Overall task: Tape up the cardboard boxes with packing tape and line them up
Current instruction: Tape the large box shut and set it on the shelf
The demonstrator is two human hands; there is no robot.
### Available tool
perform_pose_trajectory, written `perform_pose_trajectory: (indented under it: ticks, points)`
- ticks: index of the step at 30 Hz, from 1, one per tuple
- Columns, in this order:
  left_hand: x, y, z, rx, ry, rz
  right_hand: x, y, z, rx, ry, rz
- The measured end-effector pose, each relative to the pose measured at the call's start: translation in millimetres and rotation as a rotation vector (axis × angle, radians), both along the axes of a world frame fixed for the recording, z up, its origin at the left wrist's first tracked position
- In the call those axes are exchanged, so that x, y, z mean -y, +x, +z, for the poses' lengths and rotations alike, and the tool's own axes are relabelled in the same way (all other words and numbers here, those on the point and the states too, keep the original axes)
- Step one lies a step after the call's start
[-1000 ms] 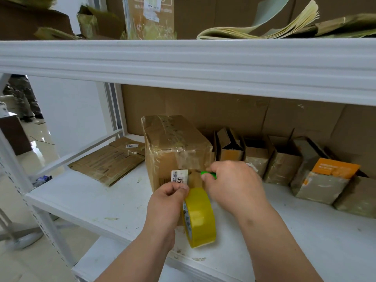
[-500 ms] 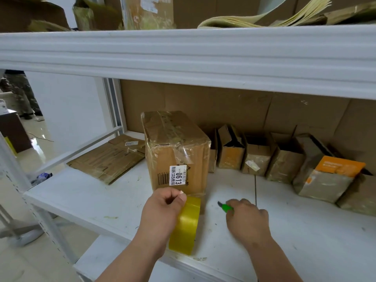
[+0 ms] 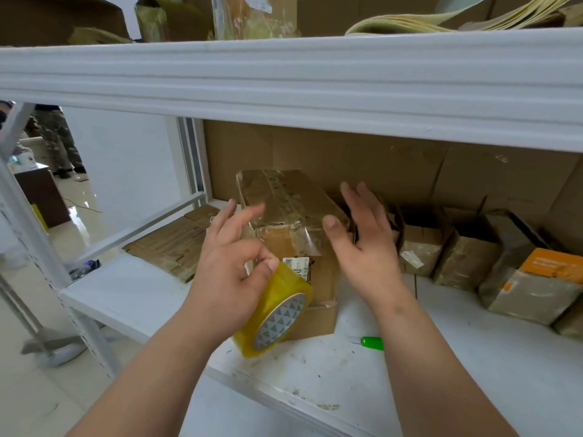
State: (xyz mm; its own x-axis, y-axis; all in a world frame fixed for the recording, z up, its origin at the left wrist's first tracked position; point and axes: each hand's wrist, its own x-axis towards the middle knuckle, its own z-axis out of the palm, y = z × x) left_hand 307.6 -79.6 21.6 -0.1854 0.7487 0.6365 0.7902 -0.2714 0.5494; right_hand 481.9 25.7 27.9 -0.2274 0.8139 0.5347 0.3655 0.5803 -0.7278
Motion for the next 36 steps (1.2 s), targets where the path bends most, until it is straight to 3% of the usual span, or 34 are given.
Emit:
perform_pose_trajectory:
  ticks: [3, 20, 26, 36]
  points:
    - [-8, -5, 0, -0.061, -0.061, -0.058, -9, -17, -1, 0.114, -0.012, 0.044]
    - [-27, -14, -16, -0.159, -0.049, -0.103, -22, -19, -17, 0.134, 0.01, 0.064]
    - [-29, -17, -16, -0.107, -0.012, -0.11, -26, -3, -6, 0.121, -0.054, 0.176]
    - [-21, -29, -1, 0.001, -0.062, -0.085, -5, -9, -2, 0.118, 0.065, 0.058]
